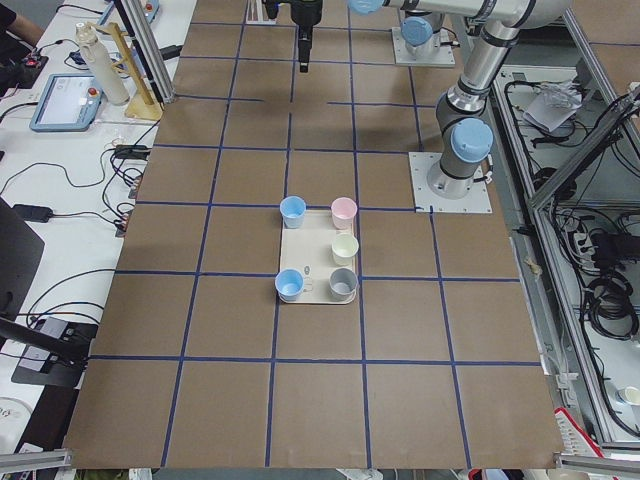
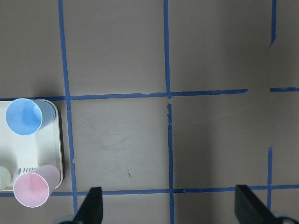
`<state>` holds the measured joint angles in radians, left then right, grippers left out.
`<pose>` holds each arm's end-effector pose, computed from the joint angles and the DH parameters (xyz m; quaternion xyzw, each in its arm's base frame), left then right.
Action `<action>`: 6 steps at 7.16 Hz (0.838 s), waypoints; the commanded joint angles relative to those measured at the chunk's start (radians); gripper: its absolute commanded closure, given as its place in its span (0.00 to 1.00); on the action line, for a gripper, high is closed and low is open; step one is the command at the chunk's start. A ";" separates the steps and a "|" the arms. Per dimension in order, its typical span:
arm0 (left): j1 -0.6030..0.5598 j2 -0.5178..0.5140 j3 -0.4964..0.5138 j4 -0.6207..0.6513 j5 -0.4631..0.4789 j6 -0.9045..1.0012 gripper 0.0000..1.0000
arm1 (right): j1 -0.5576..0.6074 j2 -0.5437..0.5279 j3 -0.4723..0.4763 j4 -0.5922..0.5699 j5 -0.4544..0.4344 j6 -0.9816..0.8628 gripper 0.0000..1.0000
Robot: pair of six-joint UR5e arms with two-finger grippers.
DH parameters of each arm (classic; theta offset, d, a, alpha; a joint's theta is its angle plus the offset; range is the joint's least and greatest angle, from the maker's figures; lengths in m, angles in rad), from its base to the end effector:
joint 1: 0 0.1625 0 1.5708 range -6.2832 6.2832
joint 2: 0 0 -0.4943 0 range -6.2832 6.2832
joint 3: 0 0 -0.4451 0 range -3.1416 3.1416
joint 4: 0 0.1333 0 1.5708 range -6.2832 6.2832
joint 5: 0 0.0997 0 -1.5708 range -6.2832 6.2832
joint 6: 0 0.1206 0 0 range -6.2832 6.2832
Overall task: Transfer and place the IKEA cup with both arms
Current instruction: 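Close the right gripper on the yellow cup hanging on the rack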
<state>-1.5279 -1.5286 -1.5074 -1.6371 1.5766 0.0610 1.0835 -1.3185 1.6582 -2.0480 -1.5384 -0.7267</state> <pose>-0.1099 -0.5313 0.5867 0.0090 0.9998 -0.0195 0.0039 -0.1870 -0.6460 0.3871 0.1202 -0.9902 0.0656 0.0259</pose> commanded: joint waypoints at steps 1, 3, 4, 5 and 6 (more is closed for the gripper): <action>0.000 0.001 -0.010 0.002 -0.006 -0.001 0.00 | -0.004 0.063 0.005 -0.081 0.006 0.001 0.00; 0.002 -0.001 -0.007 0.007 -0.004 -0.003 0.00 | -0.002 0.090 0.000 -0.099 0.006 0.006 0.00; 0.002 -0.001 -0.007 0.007 -0.006 -0.003 0.00 | -0.002 0.099 -0.002 -0.109 0.007 0.006 0.00; 0.002 -0.001 -0.010 0.007 -0.006 -0.001 0.00 | 0.006 0.113 -0.003 -0.130 0.011 0.006 0.00; 0.002 -0.001 -0.008 0.007 -0.004 -0.001 0.00 | 0.007 0.126 -0.003 -0.144 0.011 0.006 0.00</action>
<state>-1.5263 -1.5295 -1.5156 -1.6307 1.5712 0.0593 1.0868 -1.2092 1.6561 -2.1723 -1.5291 -0.7211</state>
